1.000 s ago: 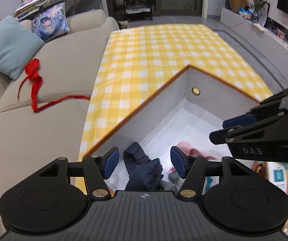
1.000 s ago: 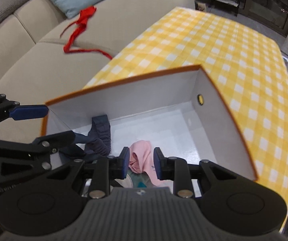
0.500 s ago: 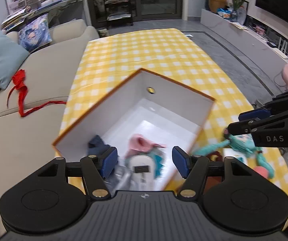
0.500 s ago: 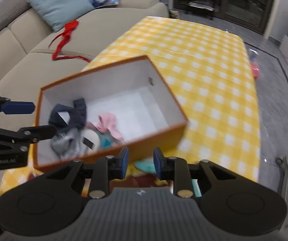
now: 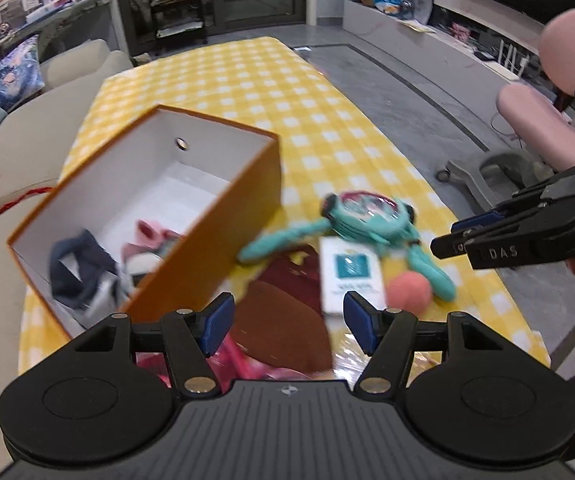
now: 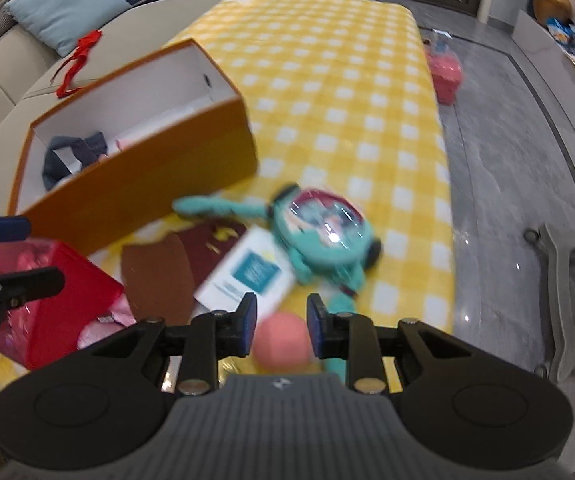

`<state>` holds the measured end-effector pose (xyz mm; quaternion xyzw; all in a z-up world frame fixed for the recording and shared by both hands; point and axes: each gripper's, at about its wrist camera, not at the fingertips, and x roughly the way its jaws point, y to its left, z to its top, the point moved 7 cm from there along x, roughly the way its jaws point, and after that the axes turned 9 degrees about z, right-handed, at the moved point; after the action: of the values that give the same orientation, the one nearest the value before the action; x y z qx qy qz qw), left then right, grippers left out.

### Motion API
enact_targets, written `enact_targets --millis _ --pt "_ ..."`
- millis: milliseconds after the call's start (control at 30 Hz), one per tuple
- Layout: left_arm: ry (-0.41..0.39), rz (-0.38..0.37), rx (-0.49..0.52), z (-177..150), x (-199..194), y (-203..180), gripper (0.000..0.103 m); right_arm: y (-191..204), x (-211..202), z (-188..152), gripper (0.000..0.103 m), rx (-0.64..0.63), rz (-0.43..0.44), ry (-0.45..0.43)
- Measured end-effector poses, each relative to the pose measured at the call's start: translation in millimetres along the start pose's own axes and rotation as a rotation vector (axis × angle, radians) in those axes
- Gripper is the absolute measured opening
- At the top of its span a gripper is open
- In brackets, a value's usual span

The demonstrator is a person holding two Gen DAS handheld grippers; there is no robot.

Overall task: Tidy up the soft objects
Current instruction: 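Withdraw both open tools from the box toward the items on the table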

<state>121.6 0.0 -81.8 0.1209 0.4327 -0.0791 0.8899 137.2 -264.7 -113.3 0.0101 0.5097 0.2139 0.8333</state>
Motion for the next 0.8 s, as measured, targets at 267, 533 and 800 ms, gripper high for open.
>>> enact_targets --millis 267,533,800 --pt "0.024 0.007 0.038 -26.2 4.6 -42.4 0.074 -41.3 -4.8 -32.9 0.026 0.062 -0.013 -0.016" --pt "0.063 0.011 0.139 -65.4 23.7 -87.6 0.074 -58.3 -2.2 -50.1 0.026 0.094 0.001 -0.012" --pt "0.085 -0.024 0.101 -81.0 50.5 -104.7 0.074 -70.6 -4.5 -57.9 0.028 0.133 0.019 -0.017"
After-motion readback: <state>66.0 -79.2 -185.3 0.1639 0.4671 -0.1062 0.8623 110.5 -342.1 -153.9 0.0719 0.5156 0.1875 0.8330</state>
